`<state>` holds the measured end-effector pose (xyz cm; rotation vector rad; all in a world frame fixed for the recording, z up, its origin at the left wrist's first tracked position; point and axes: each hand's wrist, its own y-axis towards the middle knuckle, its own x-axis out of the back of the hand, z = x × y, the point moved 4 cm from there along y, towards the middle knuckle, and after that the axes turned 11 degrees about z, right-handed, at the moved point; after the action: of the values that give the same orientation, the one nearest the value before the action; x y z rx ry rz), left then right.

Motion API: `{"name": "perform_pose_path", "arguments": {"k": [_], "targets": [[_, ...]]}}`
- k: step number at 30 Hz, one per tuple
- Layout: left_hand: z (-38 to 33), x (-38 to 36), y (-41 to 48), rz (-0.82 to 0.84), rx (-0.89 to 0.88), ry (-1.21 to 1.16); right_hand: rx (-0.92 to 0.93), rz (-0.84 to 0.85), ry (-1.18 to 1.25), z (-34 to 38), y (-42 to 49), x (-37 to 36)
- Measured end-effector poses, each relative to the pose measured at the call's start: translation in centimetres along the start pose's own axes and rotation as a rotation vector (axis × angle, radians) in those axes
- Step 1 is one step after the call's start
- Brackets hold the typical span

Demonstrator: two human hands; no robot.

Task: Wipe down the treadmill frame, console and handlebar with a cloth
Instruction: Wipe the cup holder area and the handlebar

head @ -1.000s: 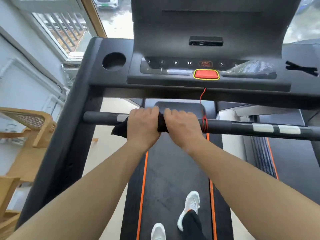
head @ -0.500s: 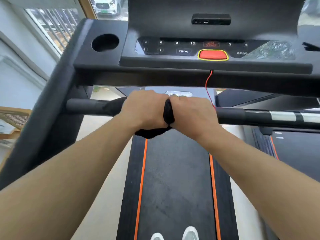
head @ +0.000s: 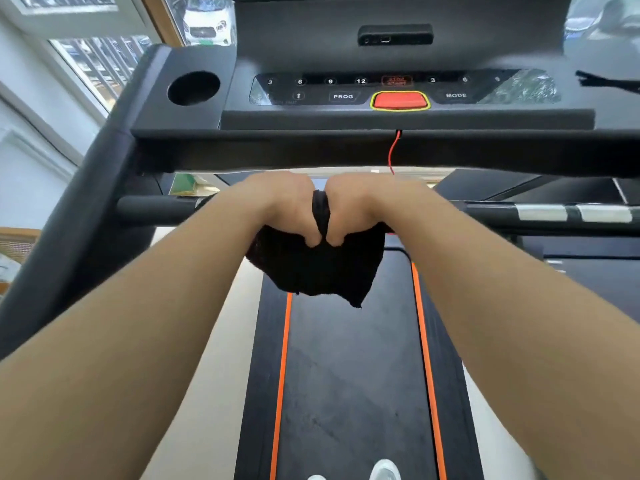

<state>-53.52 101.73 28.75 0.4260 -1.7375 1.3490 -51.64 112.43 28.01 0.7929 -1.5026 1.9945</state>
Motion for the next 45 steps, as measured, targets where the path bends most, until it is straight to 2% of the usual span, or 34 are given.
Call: {"name": "perform_pose_path", "arguments": {"k": [2,3,5,7,8,12,15,17,19,21,25,27,30,31,33,34,36,37,39,41,43,45], "targets": [[-0.2,-0.3,-0.3,-0.057,0.031,-0.019,-0.034,-0.336,-0.116,0.0,-0.5,-1.1],[-0.3,-1.0,-0.7,-0.186,0.065,0.018,-0.046,-0.542,-0.179,0.0,-0.9,-2.0],[-1.0,-2.8,-1.9,-0.62,0.099,0.135,-0.054,-0.869,-0.307,0.1,-1.5,-4.0],[-1.7,-4.9,-3.1,-0.913,0.044,0.113,-0.01,-1.054,-0.321,0.1,-2.2,-5.2],[-1.8,-5.7,-3.5,-0.983,-0.007,0.05,0.037,-1.077,-0.292,0.0,-2.5,-5.5],[-2.7,-5.4,-5.2,-0.984,-0.15,-0.149,0.286,-1.022,-0.132,-0.9,-5.3,-5.5],[-3.9,-3.3,-7.4,-1.002,-0.156,-0.222,0.354,-0.993,0.002,-1.7,-9.0,-4.6],[-5.4,-1.6,-8.5,-0.889,-0.173,-0.325,0.341,-0.936,0.182,-2.7,-11.7,-4.0],[-7.1,-0.5,-9.2,-0.711,-0.251,-0.467,0.299,-0.794,0.427,-4.7,-13.7,-3.8],[-8.2,0.2,-9.3,-0.579,-0.309,-0.561,0.265,-0.671,0.553,-7.2,-15.0,-3.6],[-8.8,1.4,-8.6,-0.488,-0.331,-0.789,0.147,-0.5,0.669,-12.4,-15.9,-3.7],[-9.5,1.8,-7.6,-0.469,-0.374,-0.806,0.12,-0.445,0.733,-14.6,-16.0,-3.1],[-10.6,1.8,-5.8,-0.505,-0.289,-0.68,0.038,-0.459,0.709,-17.8,-15.9,-1.5],[-10.9,1.9,-5.3,-0.592,-0.192,-0.53,-0.063,-0.492,0.6,-18.9,-15.6,-1.1],[-12.3,1.5,-4.7,-0.764,-0.021,-0.144,-0.33,-0.635,0.136,-20.0,-15.1,-0.7],[-13.4,0.7,-4.3,-0.765,-0.029,-0.023,-0.374,-0.725,-0.036,-19.5,-14.7,-1.2],[-15.6,-1.6,-3.1,-0.633,-0.135,0.1,-0.254,-0.801,-0.09,-17.4,-14.1,-2.9],[-16.3,-2.6,-2.5,-0.584,-0.167,0.125,-0.17,-0.755,-0.081,-16.4,-13.7,-4.2],[-16.6,-2.8,-1.5,-0.602,-0.163,0.157,-0.102,-0.593,-0.142,-15.0,-12.5,-6.4],[-16.8,-1.6,-0.3,-0.573,-0.13,0.172,-0.143,-0.546,-0.209,-14.9,-11.3,-6.2],[-17.1,-0.3,1.1,-0.453,-0.091,0.173,-0.22,-0.503,-0.199,-15.1,-10.0,-4.6],[-17.2,0.4,2.4,-0.332,-0.095,0.168,-0.231,-0.387,-0.153,-15.5,-8.7,-3.3]]}}
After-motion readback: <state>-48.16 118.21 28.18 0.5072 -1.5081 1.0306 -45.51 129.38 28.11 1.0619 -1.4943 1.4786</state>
